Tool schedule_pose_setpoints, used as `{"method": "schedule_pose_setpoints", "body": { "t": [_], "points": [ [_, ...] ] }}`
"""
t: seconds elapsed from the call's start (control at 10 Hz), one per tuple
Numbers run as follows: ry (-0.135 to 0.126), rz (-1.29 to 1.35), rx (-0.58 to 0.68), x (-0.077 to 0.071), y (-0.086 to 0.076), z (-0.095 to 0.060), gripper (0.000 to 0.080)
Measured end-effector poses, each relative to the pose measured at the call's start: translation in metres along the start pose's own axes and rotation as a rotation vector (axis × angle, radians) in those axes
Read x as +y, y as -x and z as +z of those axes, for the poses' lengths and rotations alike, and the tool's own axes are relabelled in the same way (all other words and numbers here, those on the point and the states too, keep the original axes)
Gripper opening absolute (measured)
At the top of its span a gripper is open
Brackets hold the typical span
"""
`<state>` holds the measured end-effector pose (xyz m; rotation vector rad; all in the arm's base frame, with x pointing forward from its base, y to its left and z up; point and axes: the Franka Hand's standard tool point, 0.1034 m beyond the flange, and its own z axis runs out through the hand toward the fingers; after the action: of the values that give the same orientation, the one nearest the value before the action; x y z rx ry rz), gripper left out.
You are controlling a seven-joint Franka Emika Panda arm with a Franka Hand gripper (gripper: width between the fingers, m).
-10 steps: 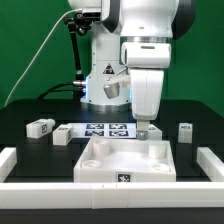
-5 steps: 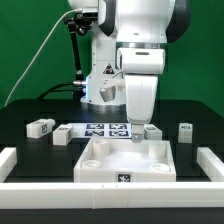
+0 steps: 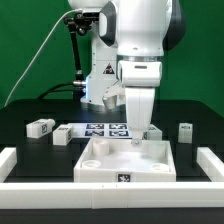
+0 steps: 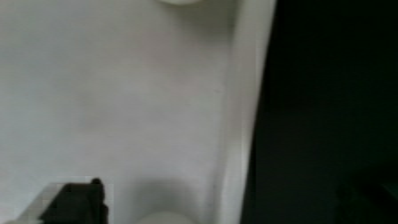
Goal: Assemble one leg
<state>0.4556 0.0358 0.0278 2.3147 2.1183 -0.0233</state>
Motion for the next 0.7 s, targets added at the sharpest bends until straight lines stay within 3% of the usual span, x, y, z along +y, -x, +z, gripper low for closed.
{"method": "schedule_pose_setpoints", "body": {
  "t": [0.2, 0.4, 0.7],
  "points": [
    [-0.011, -0.001, 0.006, -0.008, 0.004, 0.011, 0.0649],
    [-0.013, 0.014, 0.012, -0.004, 0.012, 0.021, 0.0649],
    [-0.004, 0.021, 0.015, 0.003, 0.012, 0.021, 0.0640]
  ]
}}
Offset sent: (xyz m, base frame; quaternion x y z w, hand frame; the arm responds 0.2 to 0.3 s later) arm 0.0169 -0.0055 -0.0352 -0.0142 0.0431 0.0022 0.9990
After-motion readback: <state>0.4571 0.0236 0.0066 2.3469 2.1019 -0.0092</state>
